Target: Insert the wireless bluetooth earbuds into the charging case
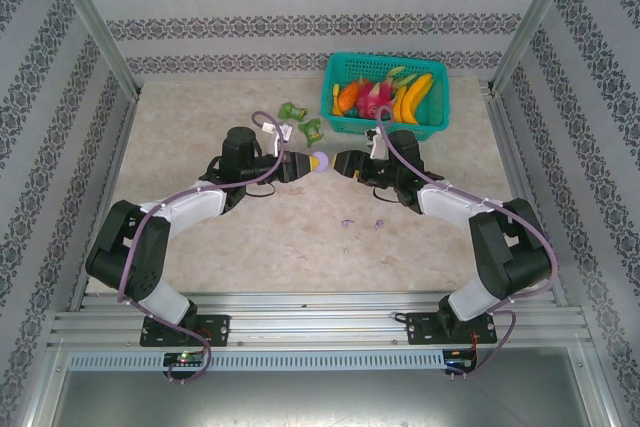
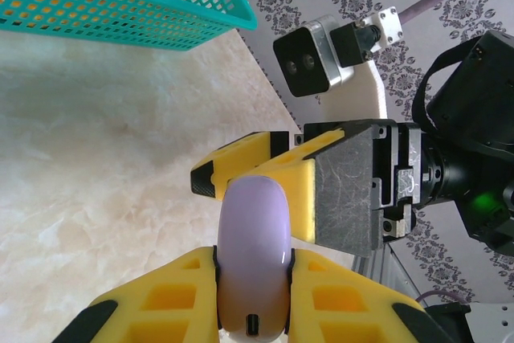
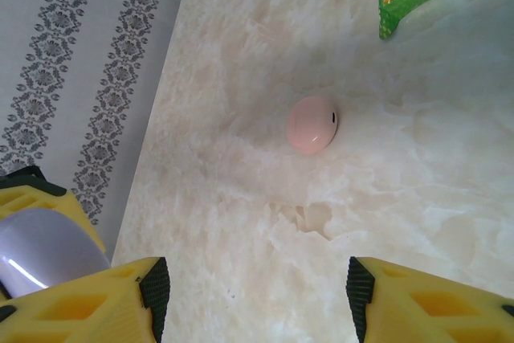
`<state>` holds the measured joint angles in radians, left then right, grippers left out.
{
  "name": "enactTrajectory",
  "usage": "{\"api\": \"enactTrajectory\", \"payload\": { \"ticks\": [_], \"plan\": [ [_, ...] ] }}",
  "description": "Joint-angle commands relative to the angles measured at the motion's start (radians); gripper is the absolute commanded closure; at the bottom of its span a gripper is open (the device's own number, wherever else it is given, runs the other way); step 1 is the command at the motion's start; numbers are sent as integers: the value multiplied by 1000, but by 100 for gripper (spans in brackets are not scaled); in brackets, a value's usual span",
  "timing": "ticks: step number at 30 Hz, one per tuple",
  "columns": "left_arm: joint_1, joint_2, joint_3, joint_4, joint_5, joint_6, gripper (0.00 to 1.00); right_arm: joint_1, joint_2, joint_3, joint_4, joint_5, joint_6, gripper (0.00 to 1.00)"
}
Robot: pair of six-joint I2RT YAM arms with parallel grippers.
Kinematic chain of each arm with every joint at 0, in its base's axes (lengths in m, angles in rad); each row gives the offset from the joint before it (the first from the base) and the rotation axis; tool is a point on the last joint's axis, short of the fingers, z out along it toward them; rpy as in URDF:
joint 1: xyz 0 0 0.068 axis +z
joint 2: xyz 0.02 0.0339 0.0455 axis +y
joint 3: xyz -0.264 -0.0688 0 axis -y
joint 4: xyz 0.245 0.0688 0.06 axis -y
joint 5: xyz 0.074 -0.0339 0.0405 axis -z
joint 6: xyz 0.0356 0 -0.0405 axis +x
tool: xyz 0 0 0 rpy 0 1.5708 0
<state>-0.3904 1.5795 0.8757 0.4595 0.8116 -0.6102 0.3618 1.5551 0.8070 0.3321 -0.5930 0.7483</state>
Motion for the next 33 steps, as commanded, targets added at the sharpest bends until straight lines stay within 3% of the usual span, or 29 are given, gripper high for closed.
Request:
{"api": "enactTrajectory", "payload": {
  "ticks": [1, 7, 16, 33],
  "plan": [
    [7, -3, 15, 34, 18, -7, 99, -1, -75, -11, 22, 0, 5, 38],
    [7, 6, 18, 44, 19, -11, 99, 31, -125, 14, -18, -5, -15, 38],
    [7, 4, 25, 40, 21, -13, 99, 85, -67, 47, -18, 7, -23, 38],
    [6, -13, 26, 48, 27, -22, 99, 39, 39, 30, 34, 28, -1, 42]
  ]
}}
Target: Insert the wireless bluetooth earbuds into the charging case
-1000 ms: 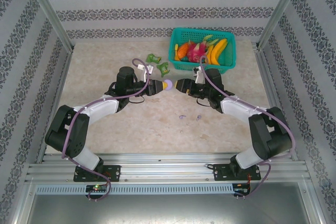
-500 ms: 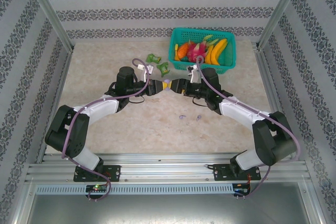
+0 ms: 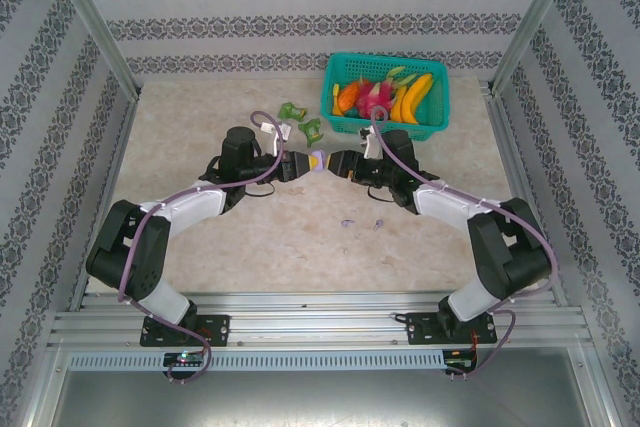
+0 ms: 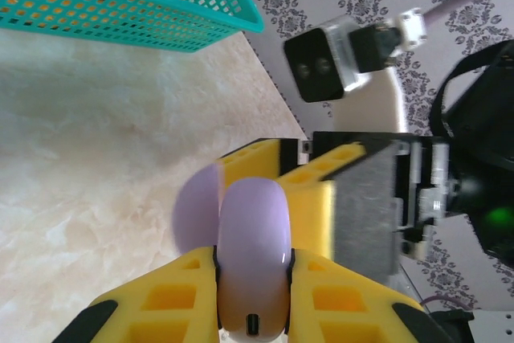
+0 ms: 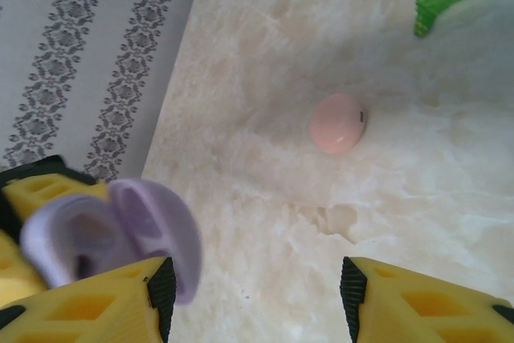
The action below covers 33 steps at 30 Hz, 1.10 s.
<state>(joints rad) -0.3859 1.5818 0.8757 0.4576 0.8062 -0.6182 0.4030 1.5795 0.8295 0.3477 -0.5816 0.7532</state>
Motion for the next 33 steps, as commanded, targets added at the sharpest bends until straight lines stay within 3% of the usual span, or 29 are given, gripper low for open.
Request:
{"api": "enactTrajectory", "payload": {
  "ticks": [1, 16, 33],
  "plan": [
    [2, -16, 25, 52, 32, -15, 99, -3, 18, 11, 20, 15, -5, 42],
    [2, -2, 18, 81, 43, -28, 99, -37, -108, -43, 17, -71, 2, 42],
    [1, 16, 19, 152, 59, -83, 99, -21, -29, 1, 71, -111, 22, 50]
  ]
}}
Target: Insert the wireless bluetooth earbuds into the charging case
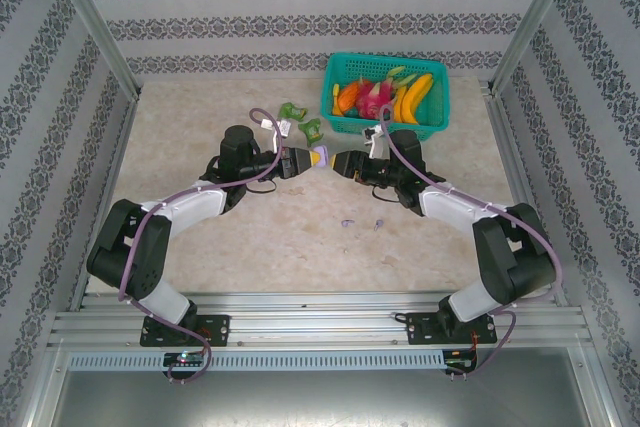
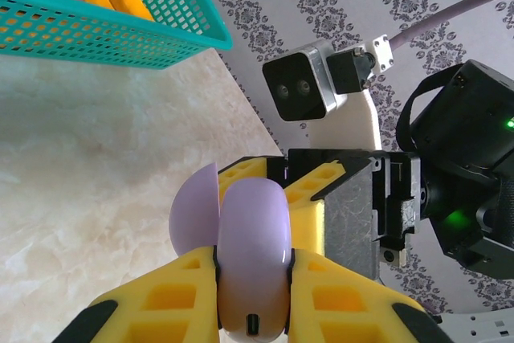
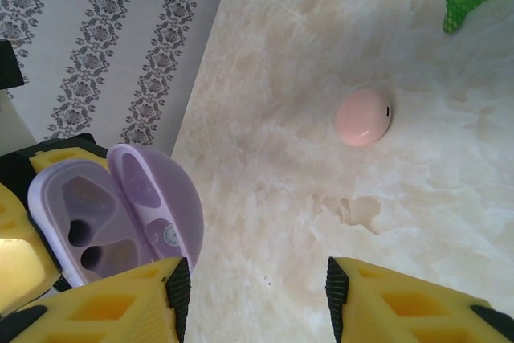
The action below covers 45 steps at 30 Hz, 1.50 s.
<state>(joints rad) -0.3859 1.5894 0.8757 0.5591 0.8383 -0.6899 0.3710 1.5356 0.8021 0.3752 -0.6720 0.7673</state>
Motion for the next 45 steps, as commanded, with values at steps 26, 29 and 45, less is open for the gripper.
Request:
{"api": "enactTrajectory", "payload": {
  "ticks": [26, 29, 45],
  "plan": [
    [-11, 10, 26, 86, 27, -37, 99, 39, 61, 72, 54, 3, 22, 61],
    [-14, 5, 29, 85, 26, -39, 99, 37, 70, 71, 53, 6, 23, 64],
    [-34, 22, 17, 97, 23, -43, 98, 42, 69, 118, 67, -8, 45, 84]
  ]
}}
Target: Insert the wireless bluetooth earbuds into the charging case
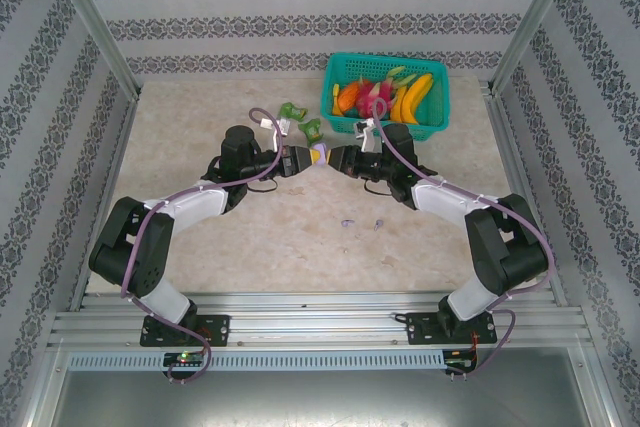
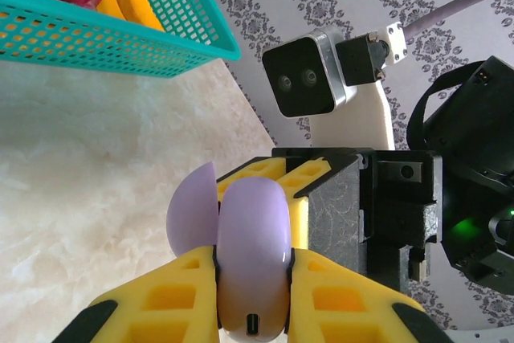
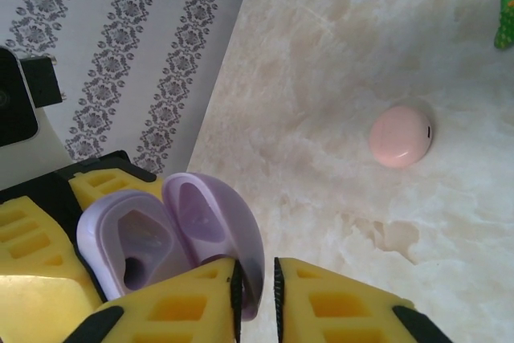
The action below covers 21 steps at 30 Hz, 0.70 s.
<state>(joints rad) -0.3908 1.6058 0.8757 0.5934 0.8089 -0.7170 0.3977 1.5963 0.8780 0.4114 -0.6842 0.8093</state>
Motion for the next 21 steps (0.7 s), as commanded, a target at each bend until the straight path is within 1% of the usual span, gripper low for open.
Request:
{"api": "enactTrajectory", "payload": {
  "ticks": [1, 3, 5, 8, 10, 13, 15, 17, 19, 21],
  "plan": [
    [-30, 7, 15, 68, 52, -17, 99, 15, 7, 43, 30, 3, 4, 87],
    [-30, 9, 11, 72, 49, -21, 98, 15, 4, 44, 29, 3, 2, 92],
    [-31, 10, 12, 71, 46, -21, 96, 15, -1, 41, 27, 3, 2, 95],
    [-32, 8, 11, 66, 37, -19, 89, 16, -8, 38, 23, 9, 1, 98],
    [-32, 5, 11, 61, 25, -15, 81, 16, -14, 38, 15, 15, -3, 100],
    [-32, -2, 7, 54, 6, -10, 70, 16, -21, 39, 8, 20, -5, 100],
    [-32, -10, 6, 43, -11, -6, 59, 16, -24, 43, -3, 24, -13, 100],
    [-32, -26, 6, 22, -32, 3, 50, 15, -26, 49, -22, 33, -23, 100],
    [-30, -54, 15, -20, -48, 21, 40, 13, -27, 57, -40, 40, -34, 100],
    [-29, -90, 38, -112, -60, 61, 33, 9, -31, 66, -60, 43, -55, 100]
  ]
}}
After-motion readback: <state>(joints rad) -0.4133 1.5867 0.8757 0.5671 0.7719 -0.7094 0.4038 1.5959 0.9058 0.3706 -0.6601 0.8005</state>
